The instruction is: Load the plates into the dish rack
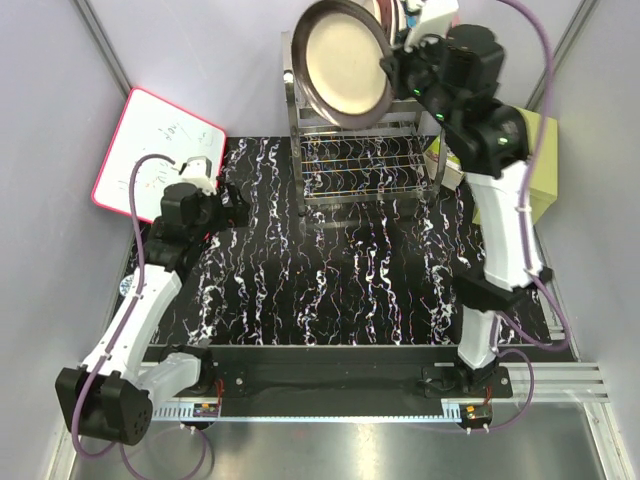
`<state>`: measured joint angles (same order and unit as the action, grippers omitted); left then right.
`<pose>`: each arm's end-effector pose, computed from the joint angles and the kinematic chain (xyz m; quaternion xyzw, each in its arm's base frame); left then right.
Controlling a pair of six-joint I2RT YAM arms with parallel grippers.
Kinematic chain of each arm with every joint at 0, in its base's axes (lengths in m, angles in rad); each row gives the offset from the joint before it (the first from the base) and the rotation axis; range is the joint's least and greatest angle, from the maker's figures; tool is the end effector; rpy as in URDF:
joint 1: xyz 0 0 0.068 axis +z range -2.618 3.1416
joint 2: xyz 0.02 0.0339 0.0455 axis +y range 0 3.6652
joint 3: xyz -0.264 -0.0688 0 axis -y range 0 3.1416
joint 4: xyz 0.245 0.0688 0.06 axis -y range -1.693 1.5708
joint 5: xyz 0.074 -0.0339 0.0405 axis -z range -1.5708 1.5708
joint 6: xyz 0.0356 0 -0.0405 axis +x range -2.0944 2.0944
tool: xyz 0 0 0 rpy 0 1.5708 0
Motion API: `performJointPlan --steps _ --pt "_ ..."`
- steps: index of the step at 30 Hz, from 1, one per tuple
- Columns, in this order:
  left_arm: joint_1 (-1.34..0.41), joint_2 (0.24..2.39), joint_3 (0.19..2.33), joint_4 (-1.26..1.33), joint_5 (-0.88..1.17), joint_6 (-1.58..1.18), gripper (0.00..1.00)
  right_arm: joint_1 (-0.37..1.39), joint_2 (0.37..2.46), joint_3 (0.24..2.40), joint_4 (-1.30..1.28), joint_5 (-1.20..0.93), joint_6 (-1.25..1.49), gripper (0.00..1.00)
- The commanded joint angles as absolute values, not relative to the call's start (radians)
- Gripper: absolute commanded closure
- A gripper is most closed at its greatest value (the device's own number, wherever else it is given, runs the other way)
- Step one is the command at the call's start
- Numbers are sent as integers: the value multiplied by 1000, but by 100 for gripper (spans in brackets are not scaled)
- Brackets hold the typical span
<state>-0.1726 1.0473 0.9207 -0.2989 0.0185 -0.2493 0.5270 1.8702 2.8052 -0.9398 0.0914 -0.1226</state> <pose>0.2348 -0.0416 0.3255 -0.0272 0.8400 -0.1211 0.5282 0.2648 0.1504 0.5980 -0.1954 0.6813 0.1098 0.6968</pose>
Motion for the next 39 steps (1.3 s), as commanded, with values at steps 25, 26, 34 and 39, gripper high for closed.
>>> performJointPlan --steps 25,26,34,39 --pt "-153 848 733 -180 -84 -318 1 790 2088 2704 601 868 -784 100" --pt "-155 851 721 -176 -83 -321 1 792 2094 2709 600 865 -778 100" --pt "-175 861 661 -127 -84 -344 1 790 2137 2729 535 879 -735 100" --pt "-178 862 661 -115 -90 -348 1 790 2157 2704 531 897 -733 100"
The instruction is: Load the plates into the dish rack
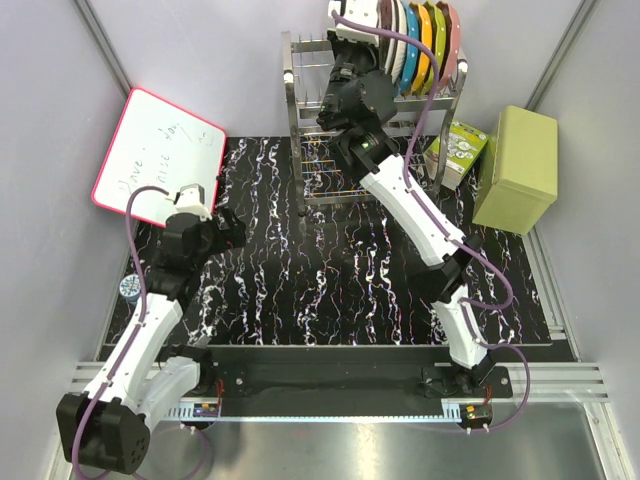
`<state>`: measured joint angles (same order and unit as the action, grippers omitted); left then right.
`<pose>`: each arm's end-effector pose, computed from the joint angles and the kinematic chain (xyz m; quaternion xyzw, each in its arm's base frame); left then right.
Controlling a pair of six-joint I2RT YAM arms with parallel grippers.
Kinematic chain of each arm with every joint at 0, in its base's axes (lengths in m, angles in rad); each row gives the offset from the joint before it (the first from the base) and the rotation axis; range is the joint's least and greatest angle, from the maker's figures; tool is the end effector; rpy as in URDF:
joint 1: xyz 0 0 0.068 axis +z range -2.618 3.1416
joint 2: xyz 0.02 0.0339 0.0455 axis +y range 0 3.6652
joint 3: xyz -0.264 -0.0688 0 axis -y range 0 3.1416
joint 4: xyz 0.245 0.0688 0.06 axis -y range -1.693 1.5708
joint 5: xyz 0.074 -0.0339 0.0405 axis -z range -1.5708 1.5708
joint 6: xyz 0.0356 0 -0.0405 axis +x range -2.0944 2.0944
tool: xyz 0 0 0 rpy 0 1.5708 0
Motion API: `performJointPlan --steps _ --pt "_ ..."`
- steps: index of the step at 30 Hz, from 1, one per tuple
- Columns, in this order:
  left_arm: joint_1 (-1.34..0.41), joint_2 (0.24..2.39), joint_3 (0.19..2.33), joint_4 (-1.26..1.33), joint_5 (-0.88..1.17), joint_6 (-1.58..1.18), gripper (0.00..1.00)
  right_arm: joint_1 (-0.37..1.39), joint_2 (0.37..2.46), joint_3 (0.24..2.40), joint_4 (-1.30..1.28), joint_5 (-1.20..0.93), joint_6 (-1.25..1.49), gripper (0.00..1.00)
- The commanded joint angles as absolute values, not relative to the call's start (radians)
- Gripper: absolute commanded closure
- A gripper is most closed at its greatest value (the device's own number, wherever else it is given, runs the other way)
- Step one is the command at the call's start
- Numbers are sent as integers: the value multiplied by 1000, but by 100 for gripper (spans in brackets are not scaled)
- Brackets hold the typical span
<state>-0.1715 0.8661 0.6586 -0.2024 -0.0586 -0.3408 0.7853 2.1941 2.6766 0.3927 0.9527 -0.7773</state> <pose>0.1989 -0.0323 0.2792 -0.0867 0.8315 -0.1152 0.5365 0.3203 0.2792 0.5673 0.0928 0.5186 -0.1529 0.8361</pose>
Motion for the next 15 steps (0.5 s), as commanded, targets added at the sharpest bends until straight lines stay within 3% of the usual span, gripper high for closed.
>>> performJointPlan --steps 1,15 --pt "-178 864 658 -114 -89 -350 1 790 2163 2706 531 891 -733 100" --pt "-179 798 612 -68 -63 -354 1 750 2207 2721 407 930 -657 100"
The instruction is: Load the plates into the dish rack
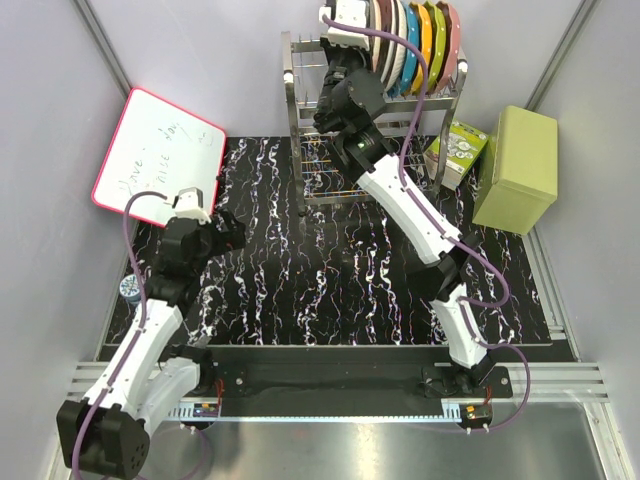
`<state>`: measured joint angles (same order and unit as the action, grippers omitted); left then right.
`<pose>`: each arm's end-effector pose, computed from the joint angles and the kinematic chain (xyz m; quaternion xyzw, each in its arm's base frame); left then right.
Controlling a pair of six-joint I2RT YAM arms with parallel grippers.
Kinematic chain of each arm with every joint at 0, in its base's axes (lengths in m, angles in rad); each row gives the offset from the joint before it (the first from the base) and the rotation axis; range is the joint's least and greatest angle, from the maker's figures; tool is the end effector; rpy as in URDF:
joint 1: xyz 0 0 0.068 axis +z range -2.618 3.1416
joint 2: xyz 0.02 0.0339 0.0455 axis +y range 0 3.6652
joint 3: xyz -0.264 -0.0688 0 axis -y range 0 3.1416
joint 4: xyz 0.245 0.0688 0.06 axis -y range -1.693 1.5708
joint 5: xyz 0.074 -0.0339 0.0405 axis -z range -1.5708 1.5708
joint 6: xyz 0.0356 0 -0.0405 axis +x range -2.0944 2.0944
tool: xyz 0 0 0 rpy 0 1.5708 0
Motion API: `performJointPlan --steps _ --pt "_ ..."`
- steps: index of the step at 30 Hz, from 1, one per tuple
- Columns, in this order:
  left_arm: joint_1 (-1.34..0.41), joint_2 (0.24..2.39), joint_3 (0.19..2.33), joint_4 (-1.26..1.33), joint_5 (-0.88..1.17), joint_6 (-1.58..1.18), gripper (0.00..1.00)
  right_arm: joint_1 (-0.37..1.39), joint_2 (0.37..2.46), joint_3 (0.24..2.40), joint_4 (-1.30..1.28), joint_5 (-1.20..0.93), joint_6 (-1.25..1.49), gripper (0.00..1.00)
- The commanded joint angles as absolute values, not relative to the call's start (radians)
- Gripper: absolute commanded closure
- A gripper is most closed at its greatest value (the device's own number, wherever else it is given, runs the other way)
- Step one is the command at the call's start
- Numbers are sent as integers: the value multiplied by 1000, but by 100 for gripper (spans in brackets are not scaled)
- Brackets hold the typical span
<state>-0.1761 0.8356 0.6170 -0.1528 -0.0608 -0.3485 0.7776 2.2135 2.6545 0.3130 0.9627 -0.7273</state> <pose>0.1945 -0.0324 0.2750 -0.0881 0.8206 -0.1220 0.5513 0.3361 0.2899 0.5482 0.0696 0.5474 -0.1634 0.8178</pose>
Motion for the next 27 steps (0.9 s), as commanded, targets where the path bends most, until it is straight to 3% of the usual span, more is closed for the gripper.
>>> performJointPlan --steps 1,27 --pt "-179 798 611 -69 -63 -354 1 747 2213 2738 399 940 -652 100" --pt "-181 830 595 -41 -44 -364 1 689 2298 2744 345 973 -623 100"
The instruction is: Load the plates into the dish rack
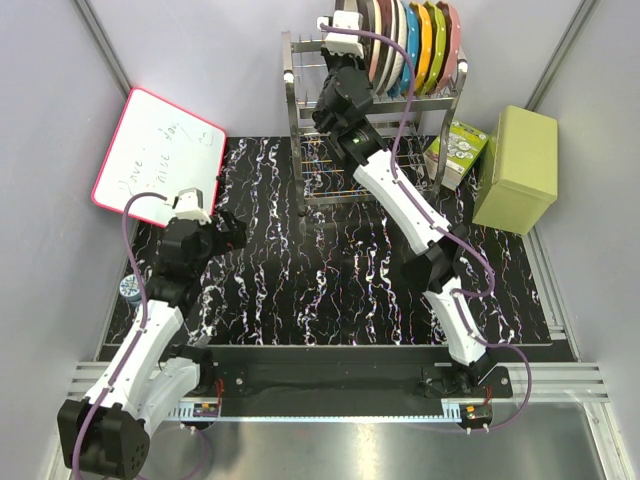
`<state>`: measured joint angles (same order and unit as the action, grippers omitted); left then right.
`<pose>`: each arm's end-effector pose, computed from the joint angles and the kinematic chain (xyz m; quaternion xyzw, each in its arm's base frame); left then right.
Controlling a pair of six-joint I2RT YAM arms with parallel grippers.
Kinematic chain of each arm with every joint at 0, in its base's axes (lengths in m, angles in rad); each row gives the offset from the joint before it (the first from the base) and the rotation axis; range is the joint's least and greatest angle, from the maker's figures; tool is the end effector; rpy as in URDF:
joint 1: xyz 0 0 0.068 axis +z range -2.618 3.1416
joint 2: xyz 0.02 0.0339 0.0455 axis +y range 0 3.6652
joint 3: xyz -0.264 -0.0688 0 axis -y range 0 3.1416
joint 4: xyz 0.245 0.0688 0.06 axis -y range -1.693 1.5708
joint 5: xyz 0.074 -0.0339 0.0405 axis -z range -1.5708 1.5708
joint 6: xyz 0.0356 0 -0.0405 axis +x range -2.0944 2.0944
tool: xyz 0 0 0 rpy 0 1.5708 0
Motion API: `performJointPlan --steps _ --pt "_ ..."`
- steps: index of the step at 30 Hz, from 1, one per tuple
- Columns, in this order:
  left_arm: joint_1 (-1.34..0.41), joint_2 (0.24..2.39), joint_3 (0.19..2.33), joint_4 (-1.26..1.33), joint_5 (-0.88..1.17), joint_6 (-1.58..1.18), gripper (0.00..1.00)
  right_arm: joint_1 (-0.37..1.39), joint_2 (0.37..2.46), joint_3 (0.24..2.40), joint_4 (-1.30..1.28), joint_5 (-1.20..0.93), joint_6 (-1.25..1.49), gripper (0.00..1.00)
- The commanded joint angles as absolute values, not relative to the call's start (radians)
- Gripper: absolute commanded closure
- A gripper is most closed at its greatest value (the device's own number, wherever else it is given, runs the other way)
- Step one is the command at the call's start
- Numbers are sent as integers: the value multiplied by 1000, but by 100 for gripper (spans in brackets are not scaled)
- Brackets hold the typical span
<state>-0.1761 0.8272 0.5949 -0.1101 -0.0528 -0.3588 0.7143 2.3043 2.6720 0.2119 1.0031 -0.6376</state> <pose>0.1940 -0.0326 0.2730 -0.0897 0.8122 -0.1314 0.5613 0.3836 0.2929 0.5047 0.0691 0.5899 -0.1989 0.7795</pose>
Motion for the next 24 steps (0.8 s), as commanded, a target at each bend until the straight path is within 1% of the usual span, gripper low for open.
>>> performJointPlan --steps 1,5,15,18,21,24 --pt "-181 828 595 -40 -44 -364 1 689 2302 2744 345 974 -629 100" --pt "-181 822 584 -37 -44 -362 1 686 2325 2747 357 976 -641 100" --pt "-181 831 578 -28 -31 -373 1 689 2344 2743 491 991 -739 100" --pt "-181 842 583 -25 -25 -374 1 702 2335 2717 526 989 -770 100" --pt "-181 845 586 -21 -25 -376 1 724 2312 2677 613 963 -828 100" --pt "-181 850 584 -20 -18 -379 1 729 2313 2701 595 963 -828 100"
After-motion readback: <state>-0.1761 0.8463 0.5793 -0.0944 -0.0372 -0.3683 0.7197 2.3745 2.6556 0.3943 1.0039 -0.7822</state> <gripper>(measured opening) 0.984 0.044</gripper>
